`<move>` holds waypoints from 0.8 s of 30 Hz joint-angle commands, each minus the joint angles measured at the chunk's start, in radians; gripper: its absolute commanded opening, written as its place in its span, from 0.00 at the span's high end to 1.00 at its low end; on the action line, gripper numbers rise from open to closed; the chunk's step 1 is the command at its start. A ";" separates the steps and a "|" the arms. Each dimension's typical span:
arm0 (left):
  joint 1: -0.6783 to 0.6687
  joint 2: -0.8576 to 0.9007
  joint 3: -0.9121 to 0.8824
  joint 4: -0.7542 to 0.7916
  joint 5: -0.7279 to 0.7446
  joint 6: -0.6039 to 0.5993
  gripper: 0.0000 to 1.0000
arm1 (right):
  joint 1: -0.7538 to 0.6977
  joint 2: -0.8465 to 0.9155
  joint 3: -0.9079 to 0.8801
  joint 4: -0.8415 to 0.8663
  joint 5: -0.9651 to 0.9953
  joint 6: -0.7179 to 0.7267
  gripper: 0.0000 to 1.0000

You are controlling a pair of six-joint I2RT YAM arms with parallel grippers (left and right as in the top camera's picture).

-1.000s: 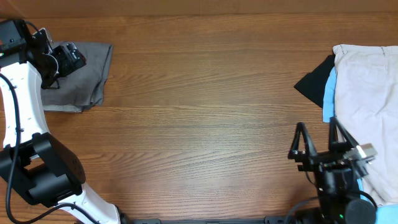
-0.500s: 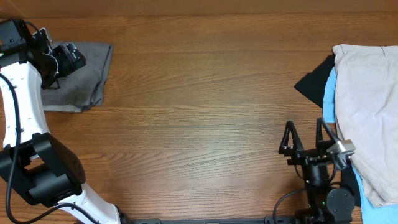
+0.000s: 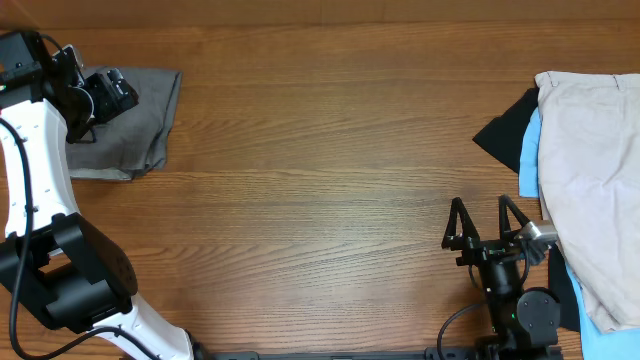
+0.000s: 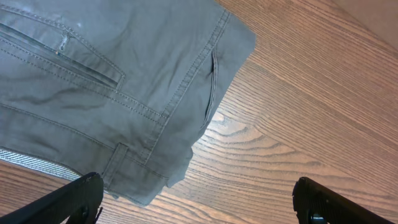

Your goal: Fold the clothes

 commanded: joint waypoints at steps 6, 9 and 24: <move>-0.001 0.001 0.012 -0.002 0.008 -0.010 0.00 | -0.003 -0.012 -0.011 -0.089 -0.005 -0.034 0.00; -0.001 0.000 0.012 -0.002 0.008 -0.010 0.00 | -0.003 -0.012 -0.011 -0.095 -0.006 -0.077 0.00; -0.001 0.001 0.012 -0.002 0.008 -0.010 0.00 | -0.030 -0.012 -0.011 -0.094 -0.043 -0.394 0.00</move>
